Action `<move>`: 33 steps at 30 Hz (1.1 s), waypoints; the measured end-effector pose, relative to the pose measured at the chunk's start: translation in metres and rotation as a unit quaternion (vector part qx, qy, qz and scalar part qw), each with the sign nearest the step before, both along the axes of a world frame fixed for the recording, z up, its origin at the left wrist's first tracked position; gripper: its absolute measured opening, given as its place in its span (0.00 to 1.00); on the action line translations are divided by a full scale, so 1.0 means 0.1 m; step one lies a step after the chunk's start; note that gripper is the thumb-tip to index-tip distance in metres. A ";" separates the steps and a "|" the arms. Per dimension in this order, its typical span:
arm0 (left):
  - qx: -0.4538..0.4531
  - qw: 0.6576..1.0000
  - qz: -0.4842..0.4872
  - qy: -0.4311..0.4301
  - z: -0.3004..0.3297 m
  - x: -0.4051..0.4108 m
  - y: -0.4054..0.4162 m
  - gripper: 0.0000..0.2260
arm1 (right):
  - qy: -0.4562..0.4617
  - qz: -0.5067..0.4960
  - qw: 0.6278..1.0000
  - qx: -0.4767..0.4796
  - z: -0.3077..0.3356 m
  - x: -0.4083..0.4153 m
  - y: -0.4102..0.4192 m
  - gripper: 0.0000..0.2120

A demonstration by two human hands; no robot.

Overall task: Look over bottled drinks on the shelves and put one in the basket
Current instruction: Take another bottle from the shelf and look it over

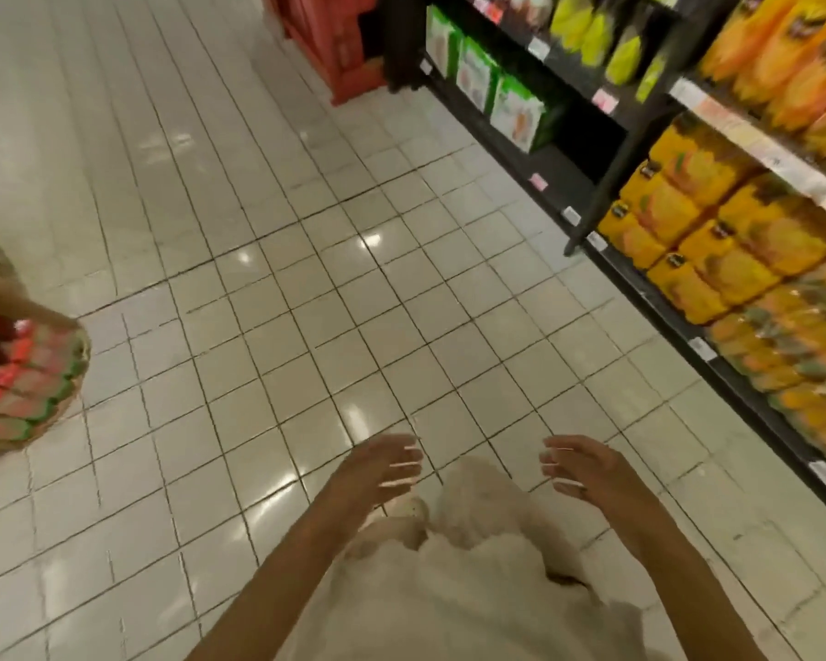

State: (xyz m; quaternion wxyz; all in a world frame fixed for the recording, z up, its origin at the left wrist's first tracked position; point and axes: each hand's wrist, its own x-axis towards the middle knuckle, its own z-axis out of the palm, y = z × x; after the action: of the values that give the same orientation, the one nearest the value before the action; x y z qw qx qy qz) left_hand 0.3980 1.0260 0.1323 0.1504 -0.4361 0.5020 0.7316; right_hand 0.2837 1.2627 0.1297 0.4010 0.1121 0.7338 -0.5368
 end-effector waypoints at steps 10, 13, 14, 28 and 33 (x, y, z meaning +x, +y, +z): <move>0.019 0.998 -0.065 -0.002 -0.23 -2.82 -1.16 0.10 | 0.012 -0.106 0.994 -0.020 -0.36 -2.58 -1.35 0.07; 0.033 0.999 0.016 -0.008 -0.22 -3.46 -1.66 0.10 | 0.025 -0.077 0.996 -0.036 -0.29 -3.51 -1.86 0.08; 0.035 0.999 0.040 -0.009 -0.20 -3.67 -1.84 0.10 | 0.026 -0.055 0.997 -0.039 -0.24 -3.81 -2.03 0.08; -0.065 0.995 -0.046 0.055 0.14 -7.77 -3.91 0.10 | 0.174 0.056 0.981 -0.060 0.01 -7.32 -3.82 0.06; -0.095 0.964 -0.196 0.152 0.65 -9.64 -4.14 0.07 | 0.290 -0.024 0.956 -0.043 0.43 -8.45 -4.20 0.14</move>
State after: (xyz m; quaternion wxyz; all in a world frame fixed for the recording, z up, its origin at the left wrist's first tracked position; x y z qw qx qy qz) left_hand -0.5659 0.6116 0.1976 0.1703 -0.2254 0.6617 0.6945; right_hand -0.5611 0.8424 0.1730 0.1621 -0.0484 0.7918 -0.5868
